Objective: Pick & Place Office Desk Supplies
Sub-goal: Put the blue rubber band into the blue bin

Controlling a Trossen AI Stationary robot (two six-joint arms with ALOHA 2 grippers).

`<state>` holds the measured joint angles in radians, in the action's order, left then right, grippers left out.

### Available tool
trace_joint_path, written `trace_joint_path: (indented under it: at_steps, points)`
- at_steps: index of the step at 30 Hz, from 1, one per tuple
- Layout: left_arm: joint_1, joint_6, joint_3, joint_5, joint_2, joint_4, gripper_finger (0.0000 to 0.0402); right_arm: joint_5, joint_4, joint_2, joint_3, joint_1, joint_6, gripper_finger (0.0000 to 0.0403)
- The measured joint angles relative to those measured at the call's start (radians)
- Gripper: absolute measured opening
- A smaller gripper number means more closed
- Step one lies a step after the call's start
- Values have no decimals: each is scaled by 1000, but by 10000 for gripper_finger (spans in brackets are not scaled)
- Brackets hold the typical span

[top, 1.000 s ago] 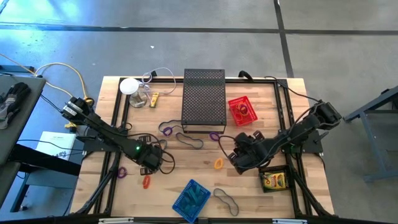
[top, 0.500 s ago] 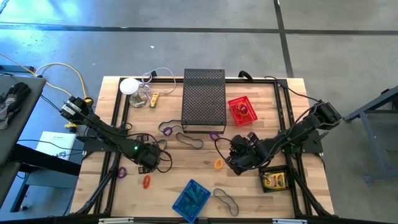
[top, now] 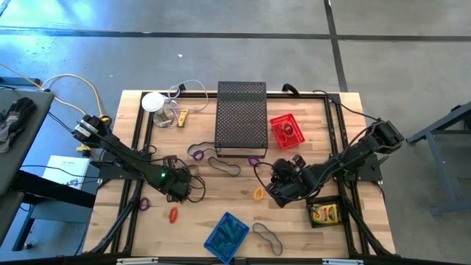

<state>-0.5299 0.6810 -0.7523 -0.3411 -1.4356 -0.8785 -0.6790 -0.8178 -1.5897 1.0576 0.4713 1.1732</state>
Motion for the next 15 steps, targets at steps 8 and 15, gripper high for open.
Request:
trace_joint_path:
  at_steps: [8,15]
  points:
    - [-57,-34,-302,-177,2,-201,2,-3,47,-5,-24,0,-29,158]
    - [-163,-317,-486,-182,3,95,1,-2,85,-5,-67,16,-28,158]
